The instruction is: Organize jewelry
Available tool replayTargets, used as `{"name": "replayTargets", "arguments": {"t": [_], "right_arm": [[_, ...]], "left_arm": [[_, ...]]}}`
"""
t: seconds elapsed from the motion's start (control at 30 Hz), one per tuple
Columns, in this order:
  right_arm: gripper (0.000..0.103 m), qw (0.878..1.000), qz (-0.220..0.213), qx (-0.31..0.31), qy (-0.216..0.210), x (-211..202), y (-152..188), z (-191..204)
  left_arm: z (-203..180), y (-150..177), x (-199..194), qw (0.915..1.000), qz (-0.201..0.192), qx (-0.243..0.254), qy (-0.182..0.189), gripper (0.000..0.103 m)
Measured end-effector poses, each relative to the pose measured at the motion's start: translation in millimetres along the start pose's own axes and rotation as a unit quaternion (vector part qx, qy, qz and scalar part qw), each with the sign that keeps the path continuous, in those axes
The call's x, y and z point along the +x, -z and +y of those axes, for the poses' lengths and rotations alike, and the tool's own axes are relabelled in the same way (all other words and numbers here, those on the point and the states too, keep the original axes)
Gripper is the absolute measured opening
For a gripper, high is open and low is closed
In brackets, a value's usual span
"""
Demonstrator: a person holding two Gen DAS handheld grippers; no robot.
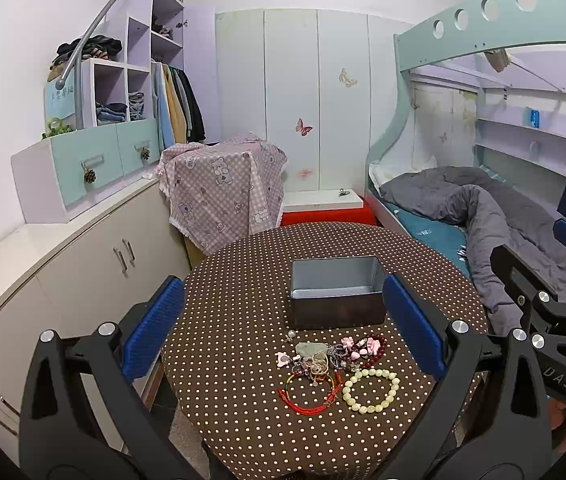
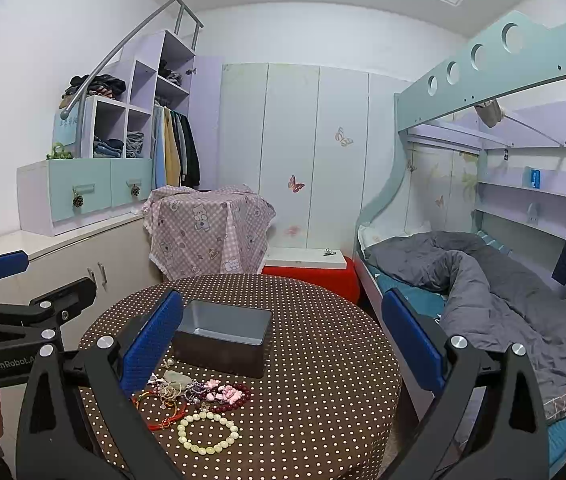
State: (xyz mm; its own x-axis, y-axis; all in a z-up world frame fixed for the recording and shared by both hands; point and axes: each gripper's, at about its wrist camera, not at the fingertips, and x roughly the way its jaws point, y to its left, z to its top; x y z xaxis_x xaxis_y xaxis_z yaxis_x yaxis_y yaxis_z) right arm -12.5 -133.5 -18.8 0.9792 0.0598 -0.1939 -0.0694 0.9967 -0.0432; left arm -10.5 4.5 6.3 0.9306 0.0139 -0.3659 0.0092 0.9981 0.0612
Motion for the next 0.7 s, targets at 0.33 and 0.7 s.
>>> {"name": "replayTargets", "arguments": {"t": [0.33,0.7], "right_arm": [[0.095,1.0,0.002,0.002,-0.002,0.3,-0.3,-0.3],[0.095,1.0,0.015,0.003,-0.004,4.2,6.9,1.6]], "left_arm": [[-0.2,-0.6,0.0,1.0,0.0,0.001,0.0,0.097],[-0.4,4.6,2.9,0.9999,0.015,0.005,-0.003,0.097]]}}
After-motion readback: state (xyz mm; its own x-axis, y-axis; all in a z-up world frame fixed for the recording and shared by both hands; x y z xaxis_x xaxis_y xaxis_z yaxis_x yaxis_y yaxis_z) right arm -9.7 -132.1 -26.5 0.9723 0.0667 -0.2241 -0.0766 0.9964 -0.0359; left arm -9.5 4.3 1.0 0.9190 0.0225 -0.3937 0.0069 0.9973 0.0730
